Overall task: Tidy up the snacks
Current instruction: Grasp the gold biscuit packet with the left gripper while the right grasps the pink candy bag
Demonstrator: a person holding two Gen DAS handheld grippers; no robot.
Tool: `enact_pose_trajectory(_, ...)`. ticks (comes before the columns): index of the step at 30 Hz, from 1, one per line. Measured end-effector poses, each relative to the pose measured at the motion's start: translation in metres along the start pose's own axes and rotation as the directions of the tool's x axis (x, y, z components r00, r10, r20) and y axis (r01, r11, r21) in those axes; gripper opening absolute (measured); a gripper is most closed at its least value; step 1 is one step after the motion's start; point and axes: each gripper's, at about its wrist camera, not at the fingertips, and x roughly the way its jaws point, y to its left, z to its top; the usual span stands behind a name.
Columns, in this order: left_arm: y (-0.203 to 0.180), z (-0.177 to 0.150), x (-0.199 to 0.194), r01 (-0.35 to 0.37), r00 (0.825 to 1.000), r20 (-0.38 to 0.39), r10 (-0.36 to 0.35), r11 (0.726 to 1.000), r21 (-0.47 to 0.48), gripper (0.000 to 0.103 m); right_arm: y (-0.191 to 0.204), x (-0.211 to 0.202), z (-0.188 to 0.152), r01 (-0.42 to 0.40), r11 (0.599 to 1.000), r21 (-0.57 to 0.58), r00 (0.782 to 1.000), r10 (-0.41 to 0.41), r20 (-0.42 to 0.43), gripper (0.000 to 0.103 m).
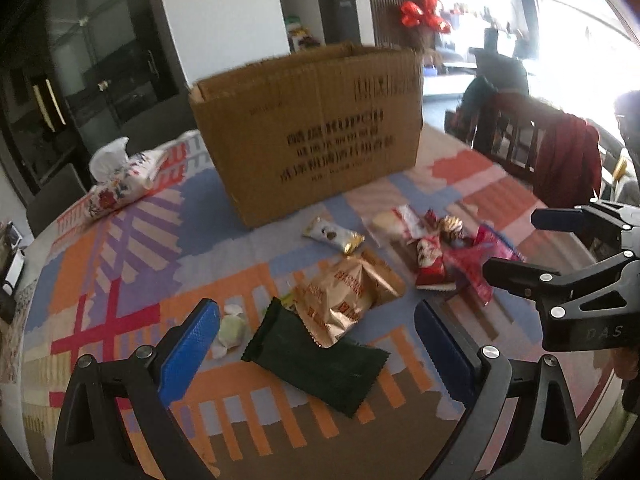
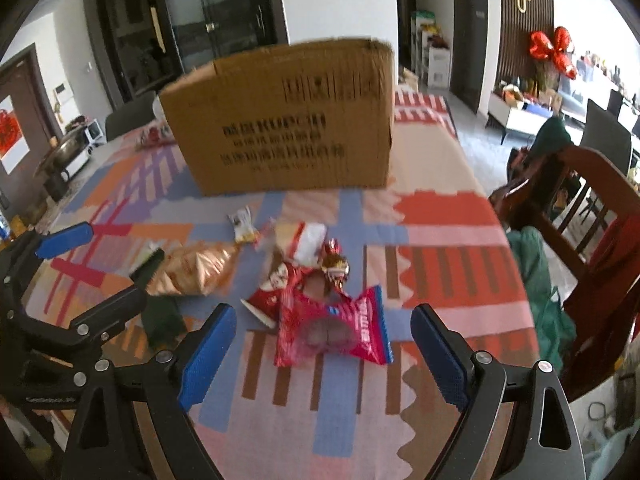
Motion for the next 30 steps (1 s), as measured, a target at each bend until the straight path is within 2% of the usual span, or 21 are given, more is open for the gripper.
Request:
enact_pose_trajectory(6, -0.001, 0.001, 0.026, 0.008, 0.998, -0.069, -0.005, 0.999, 0.043, 0.098, 0.004, 0.018, -0.004, 0.025, 0.999, -0.032, 0.997, -0.027, -0.068, 0.090)
enact_pose_trajectory(12, -0.006, 0.009, 0.049, 0.044, 0.994, -0.105, -0.036, 0.996, 0.082, 0.098, -0.004, 0.031, -0.005, 0.018, 1.000, -0.004, 0.993, -0.019, -0.118, 0.090)
enact_pose_trajectory(19, -0.010, 0.017, 0.070, 0.071, 0.989, -0.137, -0.063, 0.996, 0.061, 0.097, -0.012, 0.045, -0.003, 0.006, 1.000, 0.031, 0.988, -0.001, -0.152, 0.090)
enact_pose_trajectory(22, -0.011, 0.020, 0.075, 0.102, 0.984, -0.151, -0.095, 0.994, 0.039, 0.087, -0.012, 0.048, -0.003, 0.003, 0.999, 0.039, 0.988, 0.003, -0.155, 0.089)
enact_pose_trajectory(24, -0.011, 0.021, 0.077, 0.123, 0.980, -0.161, -0.117, 0.992, 0.027, 0.074, -0.011, 0.047, -0.004, 0.001, 0.999, 0.039, 0.988, 0.005, -0.151, 0.088)
enact_pose_trajectory(27, -0.014, 0.020, 0.078, 0.142, 0.975, -0.172, -0.138, 0.990, 0.010, 0.059, -0.009, 0.045, -0.004, 0.006, 1.000, 0.025, 0.989, -0.002, -0.147, 0.075)
enact_pose_trajectory(29, -0.014, 0.020, 0.075, 0.144, 0.975, -0.170, -0.142, 0.990, 0.001, 0.052, -0.009, 0.044, -0.004, 0.002, 1.000, 0.021, 0.989, 0.001, -0.147, 0.073)
enact_pose_trajectory(30, -0.015, 0.020, 0.074, 0.147, 0.975, -0.168, -0.145, 0.989, -0.002, 0.051, -0.009, 0.043, -0.004, -0.004, 1.000, 0.025, 0.990, 0.007, -0.143, 0.070)
